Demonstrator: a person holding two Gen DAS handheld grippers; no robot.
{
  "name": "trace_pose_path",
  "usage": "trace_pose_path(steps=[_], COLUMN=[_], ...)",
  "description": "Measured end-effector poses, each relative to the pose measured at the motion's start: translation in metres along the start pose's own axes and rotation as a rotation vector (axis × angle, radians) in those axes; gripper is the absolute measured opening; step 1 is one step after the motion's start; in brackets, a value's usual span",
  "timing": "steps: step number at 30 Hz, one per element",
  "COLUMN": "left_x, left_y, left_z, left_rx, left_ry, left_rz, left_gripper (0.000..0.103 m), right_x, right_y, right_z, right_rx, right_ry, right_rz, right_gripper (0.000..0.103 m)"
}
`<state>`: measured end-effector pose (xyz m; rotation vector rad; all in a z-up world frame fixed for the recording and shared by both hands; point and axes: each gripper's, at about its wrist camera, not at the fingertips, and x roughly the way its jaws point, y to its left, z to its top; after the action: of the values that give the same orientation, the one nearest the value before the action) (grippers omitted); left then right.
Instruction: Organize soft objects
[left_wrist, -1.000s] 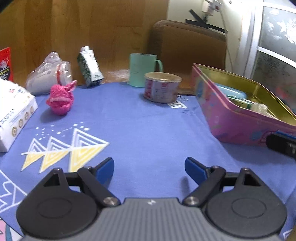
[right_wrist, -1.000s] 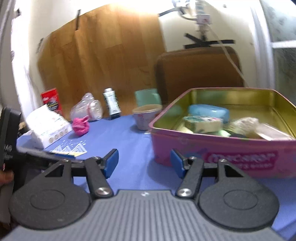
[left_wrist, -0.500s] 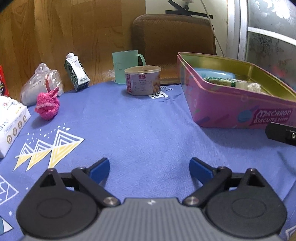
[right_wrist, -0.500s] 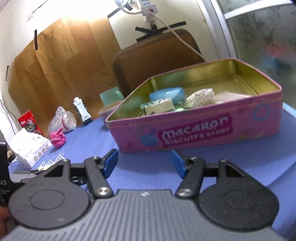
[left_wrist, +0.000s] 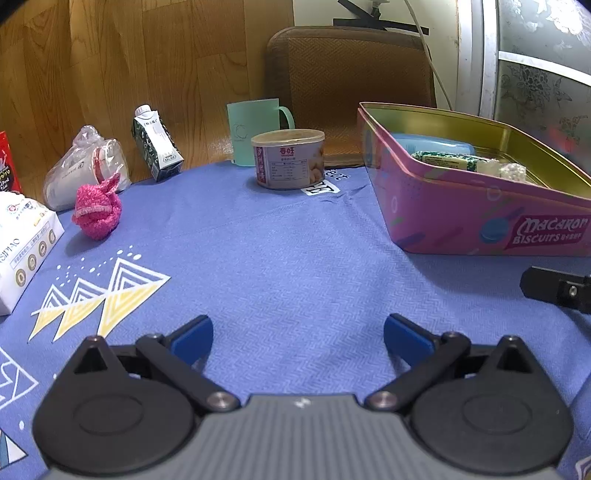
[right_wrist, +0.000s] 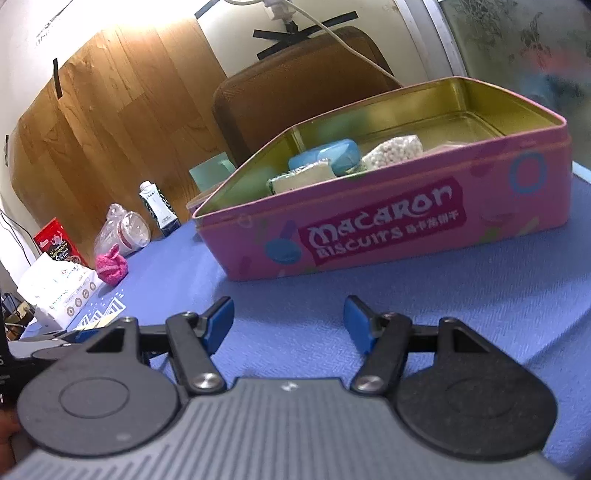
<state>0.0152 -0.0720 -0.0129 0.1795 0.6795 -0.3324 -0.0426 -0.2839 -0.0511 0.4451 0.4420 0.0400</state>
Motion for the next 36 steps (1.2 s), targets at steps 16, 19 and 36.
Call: trace_pose_path(steps=[16, 19, 36], left_x=[-0.001, -0.002, -0.005], left_y=[0.002, 0.001, 0.000], left_z=[-0.001, -0.002, -0.003], left_rx=[-0.004, -0.005, 0.003], left_ry=[0.002, 0.001, 0.002], left_rz=[-0.013, -0.015, -0.029], left_gripper=[0.103, 0.103, 0.103], right_x=[0.002, 0.002, 0.010], right_y=[0.009, 0.016, 0.032], right_z=[-0.007, -0.011, -0.014], right_rx=[0.020, -0.002, -0.062], right_ry=[-0.029, -0.041, -0.035], right_rz=[0.040, 0.030, -0.057], right_gripper=[0.099, 0.103, 0.103])
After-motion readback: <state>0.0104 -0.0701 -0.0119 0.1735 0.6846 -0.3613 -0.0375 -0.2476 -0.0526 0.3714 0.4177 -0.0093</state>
